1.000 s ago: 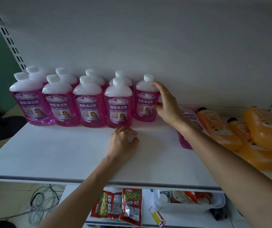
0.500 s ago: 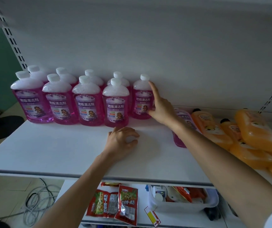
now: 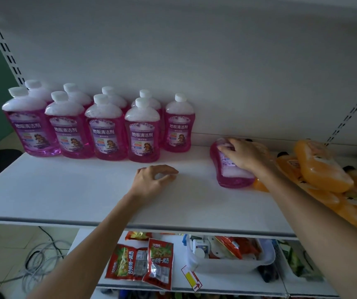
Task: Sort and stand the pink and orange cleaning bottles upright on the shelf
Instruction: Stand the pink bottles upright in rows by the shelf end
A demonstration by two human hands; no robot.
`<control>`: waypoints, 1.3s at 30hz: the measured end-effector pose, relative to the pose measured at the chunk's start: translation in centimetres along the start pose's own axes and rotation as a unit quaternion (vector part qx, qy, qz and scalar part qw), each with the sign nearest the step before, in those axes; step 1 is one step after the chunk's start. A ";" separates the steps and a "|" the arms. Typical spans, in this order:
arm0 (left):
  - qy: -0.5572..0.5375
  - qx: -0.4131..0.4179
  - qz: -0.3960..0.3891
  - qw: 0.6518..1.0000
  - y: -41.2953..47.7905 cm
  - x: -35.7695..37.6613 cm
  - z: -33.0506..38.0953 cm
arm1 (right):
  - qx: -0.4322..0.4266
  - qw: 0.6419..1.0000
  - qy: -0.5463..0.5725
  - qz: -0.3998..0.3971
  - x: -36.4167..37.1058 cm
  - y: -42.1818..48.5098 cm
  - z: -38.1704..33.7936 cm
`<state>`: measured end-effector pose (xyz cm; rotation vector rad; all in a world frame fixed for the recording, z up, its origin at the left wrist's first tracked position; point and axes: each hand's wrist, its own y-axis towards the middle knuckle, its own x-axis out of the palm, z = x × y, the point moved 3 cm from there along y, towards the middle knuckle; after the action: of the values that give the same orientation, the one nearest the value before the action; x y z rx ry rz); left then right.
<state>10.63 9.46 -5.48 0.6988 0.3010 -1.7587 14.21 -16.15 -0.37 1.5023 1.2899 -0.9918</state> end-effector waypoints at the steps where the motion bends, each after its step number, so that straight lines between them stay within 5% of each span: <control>1: -0.013 -0.014 0.000 1.000 0.1 0.0 -0.2 | 0.001 1.000 -0.014 0.009 -0.2 -0.1 -0.2; 10: -0.040 -0.053 -0.014 0.998 0.2 0.0 -0.3 | 0.019 0.994 0.107 -0.008 1.7 -0.4 -4.2; 16: -0.126 -0.101 0.034 0.986 -0.2 -0.4 -0.2 | 0.015 0.975 0.189 -0.117 3.1 -1.2 -7.6; 25: 0.003 -0.029 -0.027 0.999 -0.5 -0.2 0.8 | 0.025 0.956 0.292 -0.027 4.7 -1.7 -8.9; 34: -0.096 -0.048 -0.044 0.993 -0.2 0.0 -0.4 | -0.072 0.933 0.339 0.098 2.8 -2.3 -9.4; 39: -0.133 -0.035 -0.014 0.990 -0.4 0.2 -0.1 | -0.093 0.899 0.427 0.019 2.6 -2.1 -8.8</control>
<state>10.27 9.46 -5.76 0.4038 0.1890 -1.8344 12.67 -6.85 -0.63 1.8701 1.8717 -0.1207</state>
